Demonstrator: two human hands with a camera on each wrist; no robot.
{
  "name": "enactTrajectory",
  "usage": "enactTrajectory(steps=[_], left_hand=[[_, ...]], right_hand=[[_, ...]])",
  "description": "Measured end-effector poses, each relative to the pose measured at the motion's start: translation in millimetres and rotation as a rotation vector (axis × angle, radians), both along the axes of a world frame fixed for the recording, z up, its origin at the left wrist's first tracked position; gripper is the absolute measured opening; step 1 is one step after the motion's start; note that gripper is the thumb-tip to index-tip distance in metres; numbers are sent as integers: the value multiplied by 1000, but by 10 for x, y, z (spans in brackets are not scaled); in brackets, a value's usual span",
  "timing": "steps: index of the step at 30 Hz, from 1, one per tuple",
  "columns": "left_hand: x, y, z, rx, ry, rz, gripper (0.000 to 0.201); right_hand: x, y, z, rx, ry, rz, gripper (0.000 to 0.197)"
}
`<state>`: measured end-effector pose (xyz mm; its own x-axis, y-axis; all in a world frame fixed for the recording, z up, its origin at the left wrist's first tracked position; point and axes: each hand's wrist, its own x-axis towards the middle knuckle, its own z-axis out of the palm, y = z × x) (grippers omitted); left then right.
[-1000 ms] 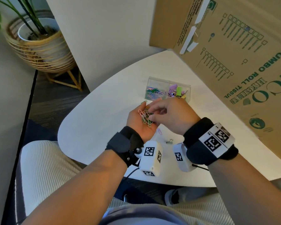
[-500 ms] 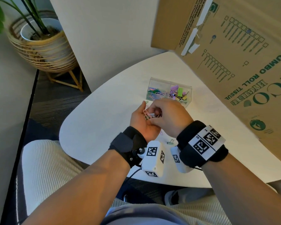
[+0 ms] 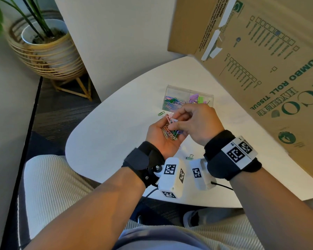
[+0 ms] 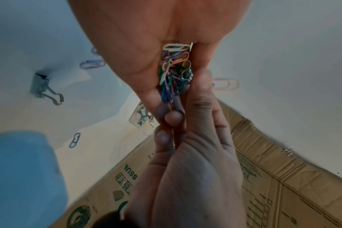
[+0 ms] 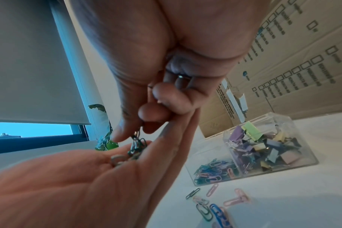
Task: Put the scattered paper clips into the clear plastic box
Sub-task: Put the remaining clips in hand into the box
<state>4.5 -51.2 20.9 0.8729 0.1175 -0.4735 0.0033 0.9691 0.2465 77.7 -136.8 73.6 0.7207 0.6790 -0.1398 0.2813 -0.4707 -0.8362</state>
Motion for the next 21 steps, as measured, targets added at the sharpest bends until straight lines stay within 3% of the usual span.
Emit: enactTrajectory(steps=[5,9,15,21], left_hand=[[3,-9,-15,-9,3,17,47],[15,-1,-26,-40,-8,25,46],[-31,69,-80,-63,9,66,44],[-89,153,-213,-106,48,91,43]], right_hand=[[10,-14,-39,13,62,47,29],[-3,-32,-41,23,47,24,24],[119,-139,-19,194,94,-211,15],[534,-232,-183,90,53,-480,11]])
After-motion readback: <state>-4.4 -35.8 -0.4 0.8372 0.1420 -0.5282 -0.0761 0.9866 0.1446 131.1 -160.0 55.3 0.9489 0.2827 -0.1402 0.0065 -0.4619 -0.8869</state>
